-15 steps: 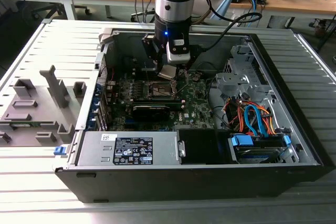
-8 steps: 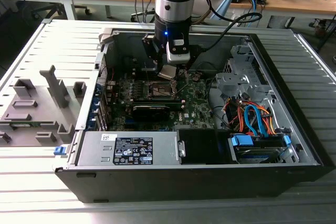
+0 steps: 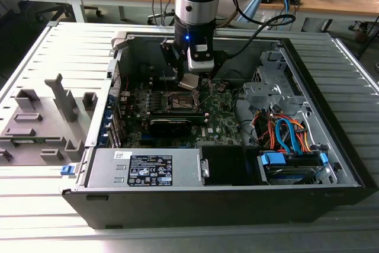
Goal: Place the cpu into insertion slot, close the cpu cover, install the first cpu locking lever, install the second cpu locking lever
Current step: 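Place the cpu into insertion slot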
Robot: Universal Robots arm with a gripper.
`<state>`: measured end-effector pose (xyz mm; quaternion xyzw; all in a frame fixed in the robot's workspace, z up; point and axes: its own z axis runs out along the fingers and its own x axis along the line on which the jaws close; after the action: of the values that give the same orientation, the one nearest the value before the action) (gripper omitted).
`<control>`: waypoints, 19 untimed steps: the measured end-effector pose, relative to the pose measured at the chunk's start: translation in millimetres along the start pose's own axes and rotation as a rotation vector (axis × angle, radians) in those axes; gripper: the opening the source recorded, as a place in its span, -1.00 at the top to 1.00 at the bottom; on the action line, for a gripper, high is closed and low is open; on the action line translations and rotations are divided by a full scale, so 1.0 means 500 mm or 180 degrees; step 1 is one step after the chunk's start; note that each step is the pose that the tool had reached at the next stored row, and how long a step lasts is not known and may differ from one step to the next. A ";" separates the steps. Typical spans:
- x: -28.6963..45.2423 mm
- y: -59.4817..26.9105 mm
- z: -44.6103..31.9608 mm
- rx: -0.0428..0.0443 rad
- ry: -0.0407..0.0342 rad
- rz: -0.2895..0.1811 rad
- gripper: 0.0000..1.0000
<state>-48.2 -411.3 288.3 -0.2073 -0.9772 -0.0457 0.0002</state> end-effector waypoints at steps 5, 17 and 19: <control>0.000 0.000 0.000 0.0000 -0.0001 0.0015 -0.08; 0.000 0.000 0.000 -0.0001 -0.0003 0.0038 -0.08; 0.000 0.000 0.000 -0.0001 -0.0004 0.0042 -0.08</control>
<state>-48.2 -411.3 288.3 -0.2138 -0.9758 -0.0457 -0.0001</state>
